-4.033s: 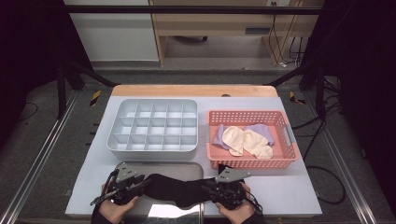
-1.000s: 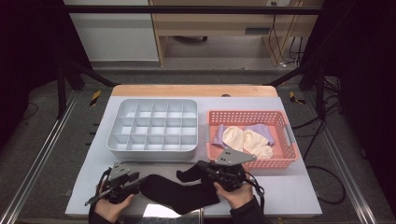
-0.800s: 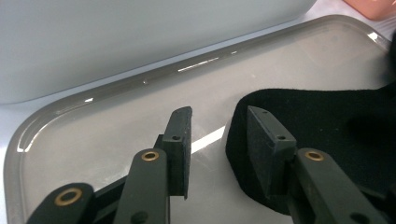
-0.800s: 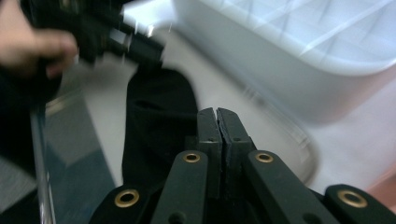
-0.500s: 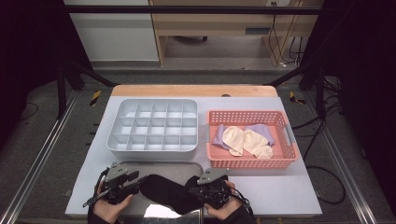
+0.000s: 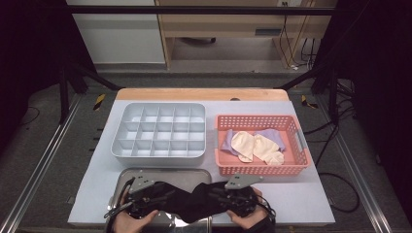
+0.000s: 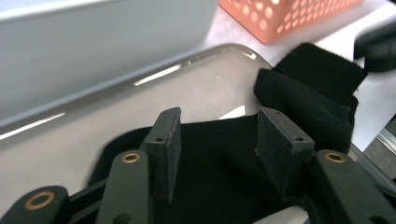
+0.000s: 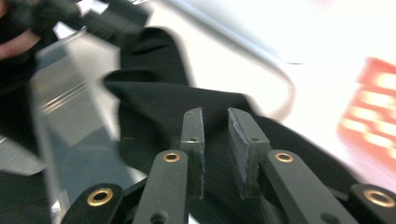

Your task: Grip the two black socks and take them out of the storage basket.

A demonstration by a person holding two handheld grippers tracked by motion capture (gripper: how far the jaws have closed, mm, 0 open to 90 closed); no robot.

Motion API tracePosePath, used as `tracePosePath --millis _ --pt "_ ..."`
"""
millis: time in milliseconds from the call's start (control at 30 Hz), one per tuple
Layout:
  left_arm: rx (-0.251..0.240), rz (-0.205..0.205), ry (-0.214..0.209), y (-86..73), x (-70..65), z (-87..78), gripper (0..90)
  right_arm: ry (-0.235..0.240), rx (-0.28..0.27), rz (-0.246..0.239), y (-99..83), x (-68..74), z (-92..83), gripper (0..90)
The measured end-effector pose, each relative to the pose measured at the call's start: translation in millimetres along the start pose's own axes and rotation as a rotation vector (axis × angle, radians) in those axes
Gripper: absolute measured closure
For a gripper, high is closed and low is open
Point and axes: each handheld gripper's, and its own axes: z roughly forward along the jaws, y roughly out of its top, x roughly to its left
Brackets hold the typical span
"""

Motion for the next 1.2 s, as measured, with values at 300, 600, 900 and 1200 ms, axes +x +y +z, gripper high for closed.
tracePosePath --millis 300,600,900,1200 --pt "0.108 0.028 0.022 -15.0 -6.6 17.1 54.6 -0.150 0.041 0.129 -31.2 -39.7 -1.6 75.5" --pt "0.138 0.062 0.010 -20.8 -12.7 19.4 72.4 -0.186 0.098 0.095 -33.7 -36.7 13.7 74.2" --pt "0.099 0.062 0.011 -17.7 -8.4 14.4 87.5 -0.193 0.122 0.093 -31.0 -36.8 13.8 90.0" --pt "-0.008 0.070 0.053 -12.2 2.7 -5.0 87.6 -0.250 0.054 0.099 -23.8 -44.4 -13.6 90.0"
